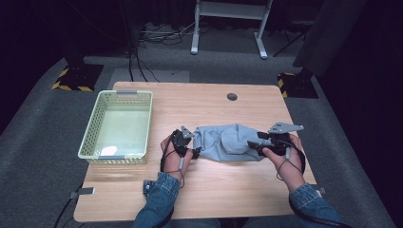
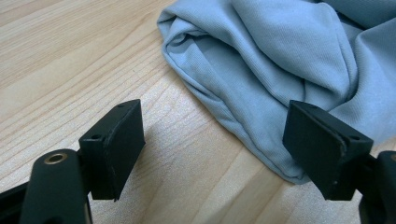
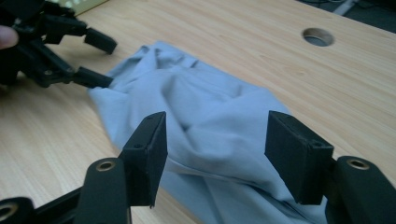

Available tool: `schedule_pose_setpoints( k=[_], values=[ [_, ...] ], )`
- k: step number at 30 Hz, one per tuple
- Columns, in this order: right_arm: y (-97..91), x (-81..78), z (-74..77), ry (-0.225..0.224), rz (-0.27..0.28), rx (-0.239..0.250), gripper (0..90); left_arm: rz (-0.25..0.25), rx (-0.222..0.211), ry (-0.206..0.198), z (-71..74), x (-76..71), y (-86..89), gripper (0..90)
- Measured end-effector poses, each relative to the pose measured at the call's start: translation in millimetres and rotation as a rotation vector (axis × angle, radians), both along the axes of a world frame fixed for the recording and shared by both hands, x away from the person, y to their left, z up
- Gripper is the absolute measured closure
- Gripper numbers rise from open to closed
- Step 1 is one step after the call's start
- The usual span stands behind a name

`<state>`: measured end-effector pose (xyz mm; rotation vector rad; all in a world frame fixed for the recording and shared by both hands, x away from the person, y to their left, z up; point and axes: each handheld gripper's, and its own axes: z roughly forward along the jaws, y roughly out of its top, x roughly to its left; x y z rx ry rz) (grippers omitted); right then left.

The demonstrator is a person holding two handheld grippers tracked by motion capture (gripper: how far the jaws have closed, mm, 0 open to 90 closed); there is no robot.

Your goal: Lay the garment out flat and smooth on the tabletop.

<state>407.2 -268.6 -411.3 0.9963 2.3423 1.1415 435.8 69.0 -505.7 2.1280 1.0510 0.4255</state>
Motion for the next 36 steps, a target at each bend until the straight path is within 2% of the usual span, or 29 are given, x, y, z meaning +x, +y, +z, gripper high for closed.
schedule_pose_setpoints(
  k=[7, 10, 12, 14, 16, 18, 21, 24, 27, 29, 30, 31, 32, 34, 36],
  values=[
    [27.7, 3.4, -13.0, 0.019, 0.096, -0.079, 40.2, 0.0, 0.0, 0.0, 0.0, 0.0, 0.0, 20.4],
    [38.4, 4.3, -19.0, 0.016, 0.15, -0.126, 45.6, 0.0, 0.0, 0.0, 0.0, 0.0, 0.0, 20.4],
    [43.9, 5.1, -21.8, 0.011, 0.182, -0.173, 54.4, 0.001, 0.0, 0.0, 0.0, 0.0, 0.0, 20.3],
    [46.0, 6.7, -22.6, 0.022, 0.206, -0.213, 69.5, 0.001, 0.0, 0.0, 0.0, 0.0, 0.0, 20.4],
    [45.1, 8.2, -21.9, 0.032, 0.215, -0.231, 82.2, 0.001, 0.0, 0.0, 0.0, 0.0, 0.0, 20.4],
    [41.8, 9.3, -20.1, 0.042, 0.208, -0.243, 87.7, 0.001, 0.001, 0.001, 0.0, 0.0, 0.0, 20.4],
    [33.5, 11.4, -14.8, 0.039, 0.175, -0.247, 88.4, 0.001, 0.001, 0.001, 0.1, 0.0, 0.1, 20.4],
    [19.3, 15.3, -5.1, 0.013, 0.122, -0.235, 88.5, 0.001, 0.001, 0.001, 0.1, 0.0, 0.0, 20.4],
    [-6.4, 24.2, 6.4, -0.016, 0.017, -0.23, 88.6, 0.001, 0.001, 0.001, 0.1, -0.1, 0.0, 20.4],
    [-30.5, 31.6, 10.9, -0.028, -0.093, -0.25, 87.9, 0.001, 0.002, 0.001, 0.1, -0.1, 0.0, 20.4],
    [-42.9, 34.7, 11.0, -0.02, -0.153, -0.252, 79.2, 0.001, 0.001, 0.001, 0.1, -0.1, 0.0, 20.4],
    [-53.8, 37.1, 9.7, -0.007, -0.228, -0.251, 62.6, 0.001, 0.001, 0.001, 0.2, 0.0, 0.0, 20.4],
    [-64.0, 36.6, 8.5, -0.02, -0.303, -0.227, 52.4, 0.0, 0.001, 0.001, 0.2, 0.0, 0.0, 20.4],
    [-70.7, 32.6, 8.9, -0.044, -0.347, -0.189, 42.8, 0.004, 0.0, 0.003, 0.3, 0.0, -0.2, 20.4],
    [-68.8, 28.7, 8.6, -0.062, -0.345, -0.165, 41.0, 0.012, -0.001, 0.003, 0.1, -0.2, -1.2, 20.1]
  ],
)
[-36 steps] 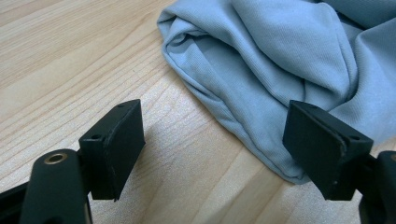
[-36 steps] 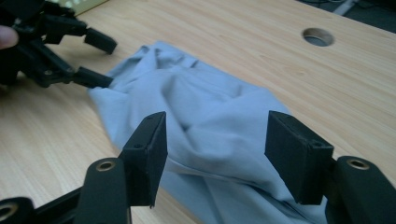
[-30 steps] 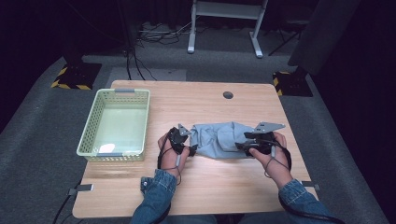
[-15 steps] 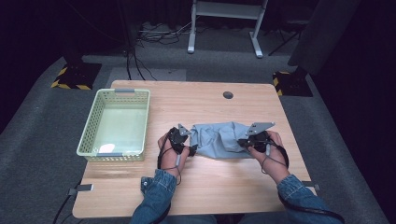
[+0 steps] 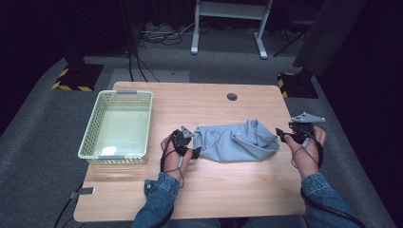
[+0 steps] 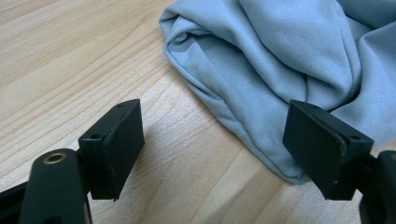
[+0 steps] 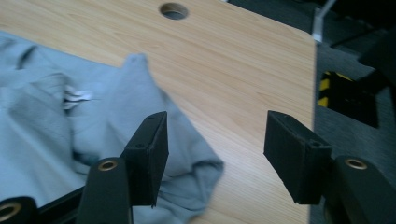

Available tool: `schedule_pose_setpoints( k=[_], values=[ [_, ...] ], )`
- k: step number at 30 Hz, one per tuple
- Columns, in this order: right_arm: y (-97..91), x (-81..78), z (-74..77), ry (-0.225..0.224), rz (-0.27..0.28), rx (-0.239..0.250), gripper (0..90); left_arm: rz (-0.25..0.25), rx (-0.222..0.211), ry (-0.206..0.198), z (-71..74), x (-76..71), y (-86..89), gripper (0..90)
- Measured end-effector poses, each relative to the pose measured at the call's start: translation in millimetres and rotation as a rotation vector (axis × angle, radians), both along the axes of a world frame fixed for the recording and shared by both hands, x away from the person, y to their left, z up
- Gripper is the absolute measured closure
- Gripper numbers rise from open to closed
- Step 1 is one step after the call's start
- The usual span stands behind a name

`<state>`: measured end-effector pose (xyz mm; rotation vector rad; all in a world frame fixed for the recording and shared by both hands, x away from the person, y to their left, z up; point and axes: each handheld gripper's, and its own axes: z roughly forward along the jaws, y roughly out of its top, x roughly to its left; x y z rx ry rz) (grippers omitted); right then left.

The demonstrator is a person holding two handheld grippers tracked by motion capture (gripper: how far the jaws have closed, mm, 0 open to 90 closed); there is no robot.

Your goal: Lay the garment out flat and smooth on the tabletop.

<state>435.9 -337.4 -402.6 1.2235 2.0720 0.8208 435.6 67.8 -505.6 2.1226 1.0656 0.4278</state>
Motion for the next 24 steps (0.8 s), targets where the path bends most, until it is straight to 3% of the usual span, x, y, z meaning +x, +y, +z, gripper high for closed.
schedule_pose_setpoints(
  k=[8, 14, 19, 24],
  values=[
    [42.0, -2.4, -7.5, 0.039, 0.175, 0.041, 42.7, -0.001, -0.01, -0.011, 4.9, -3.7, -1.8, 21.2],
    [69.2, 1.2, -11.1, 0.064, 0.258, 0.043, 42.8, -0.004, -0.015, -0.032, 12.7, -8.8, -0.2, 20.3],
    [81.5, 4.6, -13.3, 0.073, 0.292, 0.04, 42.6, 0.003, -0.014, -0.033, 14.8, -12.4, 3.9, 20.2],
    [81.5, 4.6, -13.3, 0.073, 0.292, 0.04, 42.6, 0.003, -0.014, -0.033, 14.8, -12.4, 3.9, 20.2]
  ],
)
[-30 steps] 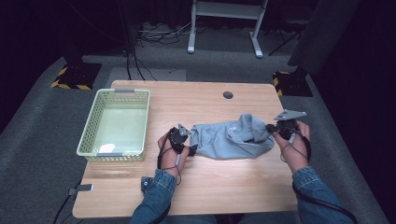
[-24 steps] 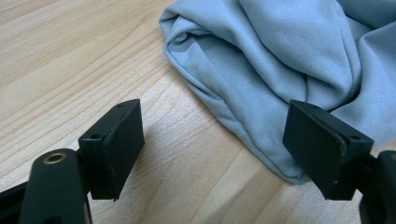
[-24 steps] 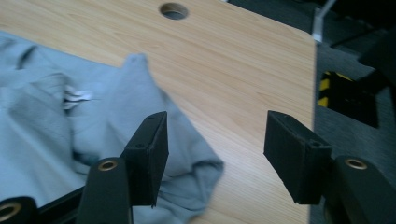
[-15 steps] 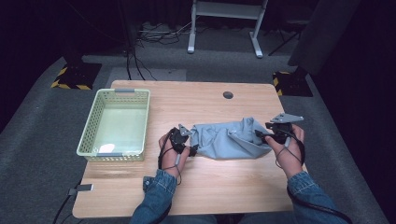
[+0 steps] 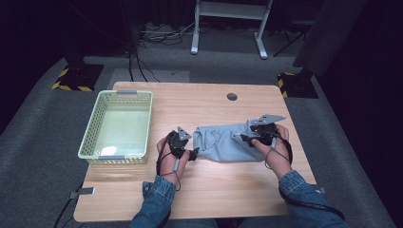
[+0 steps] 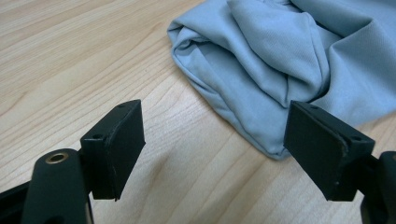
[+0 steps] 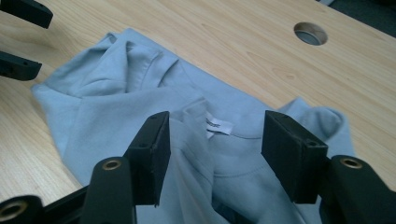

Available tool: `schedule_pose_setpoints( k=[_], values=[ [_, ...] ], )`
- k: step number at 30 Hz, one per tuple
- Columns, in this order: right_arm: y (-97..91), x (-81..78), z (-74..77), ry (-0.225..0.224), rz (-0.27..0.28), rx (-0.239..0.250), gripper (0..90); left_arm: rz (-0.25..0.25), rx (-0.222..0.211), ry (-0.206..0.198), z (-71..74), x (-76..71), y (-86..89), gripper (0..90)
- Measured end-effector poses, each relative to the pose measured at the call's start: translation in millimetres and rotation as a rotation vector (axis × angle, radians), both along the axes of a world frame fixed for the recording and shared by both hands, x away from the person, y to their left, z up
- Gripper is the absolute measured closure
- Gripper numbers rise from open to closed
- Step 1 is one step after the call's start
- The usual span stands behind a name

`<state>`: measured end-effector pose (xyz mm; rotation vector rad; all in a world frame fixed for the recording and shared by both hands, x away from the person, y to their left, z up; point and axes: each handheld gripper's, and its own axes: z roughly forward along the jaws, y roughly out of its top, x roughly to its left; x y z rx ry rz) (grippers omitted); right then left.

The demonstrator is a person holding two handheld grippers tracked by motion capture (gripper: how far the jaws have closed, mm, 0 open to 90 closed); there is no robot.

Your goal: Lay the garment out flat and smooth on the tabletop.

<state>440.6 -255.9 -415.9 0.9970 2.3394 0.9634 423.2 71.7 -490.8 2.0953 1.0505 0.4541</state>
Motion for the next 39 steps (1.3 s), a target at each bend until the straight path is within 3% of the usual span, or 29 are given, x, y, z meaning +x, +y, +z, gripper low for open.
schedule_pose_setpoints(
  k=[1, 2, 12, 15, 21, 25, 39],
  values=[
    [0.0, 0.0, 0.0, 0.0, 0.0, 0.0, 42.6, 0.01, 0.006, 0.002, 0.6, -6.1, 7.0, 20.2],
    [16.3, 5.7, -6.3, 0.022, 0.041, -0.004, 42.2, 0.006, 0.009, 0.003, 0.8, -7.1, 7.9, 20.1],
    [41.0, 17.2, -24.6, 0.081, 0.083, -0.037, 43.7, 0.017, 0.021, 0.001, 3.8, -19.9, 18.0, 19.8],
    [44.8, 23.2, -29.8, 0.112, 0.091, -0.048, 49.6, 0.018, 0.02, -0.005, 5.7, -22.4, 21.9, 19.8],
    [45.9, 26.0, -34.9, 0.178, 0.14, -0.05, 77.4, 0.017, 0.011, -0.006, 7.3, -24.0, 22.8, 19.8],
    [44.0, 18.3, -27.8, 0.17, 0.17, -0.051, 85.5, 0.013, 0.002, -0.006, 7.7, -23.2, 21.0, 19.8],
    [21.8, -35.4, 1.8, 0.118, 0.231, -0.001, 86.7, -0.017, 0.008, -0.032, 15.3, -16.0, 5.3, 19.8]
  ],
)
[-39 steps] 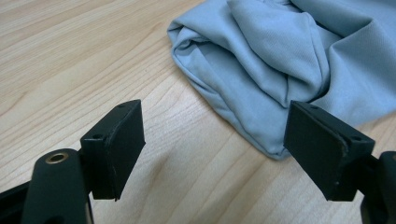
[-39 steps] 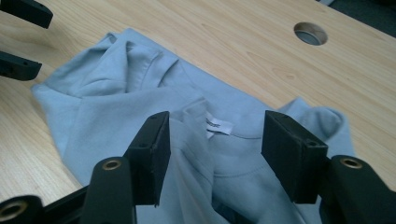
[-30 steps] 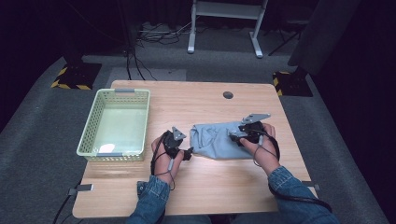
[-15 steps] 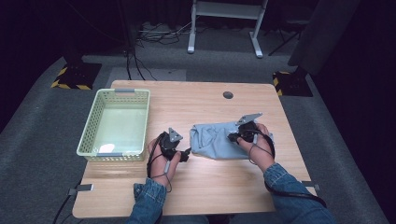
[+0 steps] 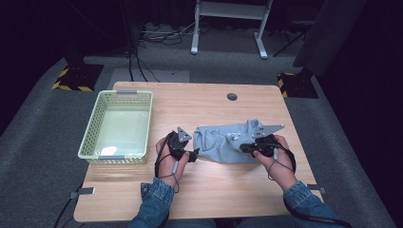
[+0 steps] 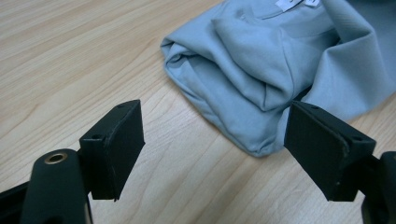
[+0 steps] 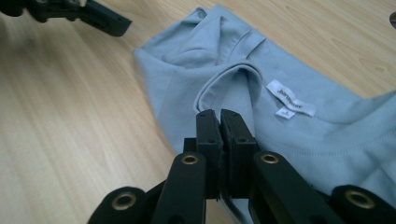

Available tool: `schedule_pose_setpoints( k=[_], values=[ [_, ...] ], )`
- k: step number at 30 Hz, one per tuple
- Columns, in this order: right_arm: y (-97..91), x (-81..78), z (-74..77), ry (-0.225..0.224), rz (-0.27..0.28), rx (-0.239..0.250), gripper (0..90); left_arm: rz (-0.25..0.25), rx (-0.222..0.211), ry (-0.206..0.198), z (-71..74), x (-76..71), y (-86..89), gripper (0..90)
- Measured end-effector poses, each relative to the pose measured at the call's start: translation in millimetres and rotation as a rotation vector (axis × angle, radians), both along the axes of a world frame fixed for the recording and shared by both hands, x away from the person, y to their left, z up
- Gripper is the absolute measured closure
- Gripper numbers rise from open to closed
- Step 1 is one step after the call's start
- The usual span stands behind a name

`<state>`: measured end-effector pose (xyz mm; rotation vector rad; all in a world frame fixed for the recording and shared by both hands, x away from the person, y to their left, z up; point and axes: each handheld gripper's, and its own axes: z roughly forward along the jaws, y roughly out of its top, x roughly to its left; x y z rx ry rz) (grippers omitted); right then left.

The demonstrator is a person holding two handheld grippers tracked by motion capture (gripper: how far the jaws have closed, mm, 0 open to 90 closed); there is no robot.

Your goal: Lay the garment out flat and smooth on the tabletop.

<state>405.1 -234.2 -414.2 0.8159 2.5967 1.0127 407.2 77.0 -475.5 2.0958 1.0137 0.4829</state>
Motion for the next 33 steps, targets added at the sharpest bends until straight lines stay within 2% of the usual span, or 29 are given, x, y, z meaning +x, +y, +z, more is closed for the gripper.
schedule_pose_setpoints(
  k=[6, 10, 14, 17, 19, 20, 22, 25, 33],
  values=[
    [-15.3, -25.0, 2.3, 0.006, 0.015, 0.017, 86.7, -0.018, -0.001, -0.003, 1.7, 3.0, -7.4, 19.8],
    [-24.8, -42.9, -1.8, 0.022, 0.023, 0.035, 86.6, -0.027, 0.002, -0.001, 1.2, 4.7, -11.6, 19.7],
    [-29.5, -64.4, -8.9, 0.043, 0.067, 0.039, 86.2, -0.033, 0.004, 0.001, 0.9, 5.3, -15.2, 19.7],
    [-30.2, -82.2, -15.1, 0.095, 0.144, 0.031, 81.9, -0.035, 0.011, 0.0, 1.2, 5.1, -16.2, 19.7],
    [-31.1, -92.8, -16.8, 0.165, 0.207, 0.046, 75.7, -0.034, 0.012, 0.001, 1.0, 4.8, -16.2, 19.7],
    [-31.8, -95.6, -16.0, 0.17, 0.209, 0.054, 72.0, -0.032, 0.013, 0.003, 1.0, 4.6, -16.2, 19.7],
    [-34.2, -99.2, -11.6, 0.146, 0.183, 0.072, 63.2, -0.029, 0.01, 0.004, 0.8, 3.9, -16.0, 19.7],
    [-37.3, -95.6, -5.4, 0.114, 0.138, 0.108, 59.2, -0.028, 0.013, 0.001, 1.0, 2.7, -15.0, 19.7],
    [-32.0, -76.3, -10.7, 0.078, 0.048, 0.089, 56.8, -0.014, 0.011, 0.004, 1.6, -0.9, -6.4, 19.7]
  ],
)
